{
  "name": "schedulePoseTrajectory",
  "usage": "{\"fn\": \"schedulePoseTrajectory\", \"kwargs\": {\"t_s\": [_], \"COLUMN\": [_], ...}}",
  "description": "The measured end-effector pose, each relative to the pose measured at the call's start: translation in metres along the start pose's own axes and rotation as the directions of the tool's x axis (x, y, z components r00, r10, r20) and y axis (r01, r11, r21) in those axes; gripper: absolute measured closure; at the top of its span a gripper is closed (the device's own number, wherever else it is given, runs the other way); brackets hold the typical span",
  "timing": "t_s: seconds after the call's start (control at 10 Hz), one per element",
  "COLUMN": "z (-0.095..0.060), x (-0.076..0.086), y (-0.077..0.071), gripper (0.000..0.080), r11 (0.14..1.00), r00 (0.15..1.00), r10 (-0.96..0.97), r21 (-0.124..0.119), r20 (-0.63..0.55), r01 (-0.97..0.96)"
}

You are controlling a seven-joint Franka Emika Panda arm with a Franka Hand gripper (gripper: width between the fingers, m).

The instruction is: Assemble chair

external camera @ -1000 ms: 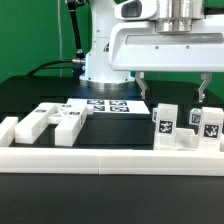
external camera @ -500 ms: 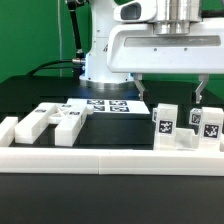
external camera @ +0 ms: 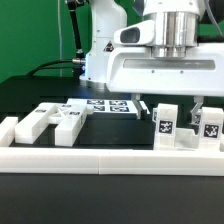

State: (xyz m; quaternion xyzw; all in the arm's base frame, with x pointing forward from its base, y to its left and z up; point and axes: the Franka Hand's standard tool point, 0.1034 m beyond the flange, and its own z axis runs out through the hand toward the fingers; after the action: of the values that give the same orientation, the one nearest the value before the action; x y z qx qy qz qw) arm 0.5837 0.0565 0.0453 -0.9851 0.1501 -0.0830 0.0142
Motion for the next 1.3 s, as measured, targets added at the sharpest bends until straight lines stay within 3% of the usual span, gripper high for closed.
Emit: {"fn": "schedulePoseTrajectory", "kwargs": {"t_s": [1.0, 1.2, 1.3], "z": [0.035, 0.037, 0.036], "x": [-0.019, -0.02, -0.02], "y": [0.005, 0.006, 0.006], "gripper": [0.015, 0.0416, 0.0416], "r11": [0.999, 0.999, 0.999], "r00": [0.999, 0.999, 0.999], "r10": [-0.018, -0.022, -0.022], "r21": [-0.028, -0.03, -0.03], "r20": [0.042, 0.046, 0.044], "r01": [0.02, 0.024, 0.024]}}
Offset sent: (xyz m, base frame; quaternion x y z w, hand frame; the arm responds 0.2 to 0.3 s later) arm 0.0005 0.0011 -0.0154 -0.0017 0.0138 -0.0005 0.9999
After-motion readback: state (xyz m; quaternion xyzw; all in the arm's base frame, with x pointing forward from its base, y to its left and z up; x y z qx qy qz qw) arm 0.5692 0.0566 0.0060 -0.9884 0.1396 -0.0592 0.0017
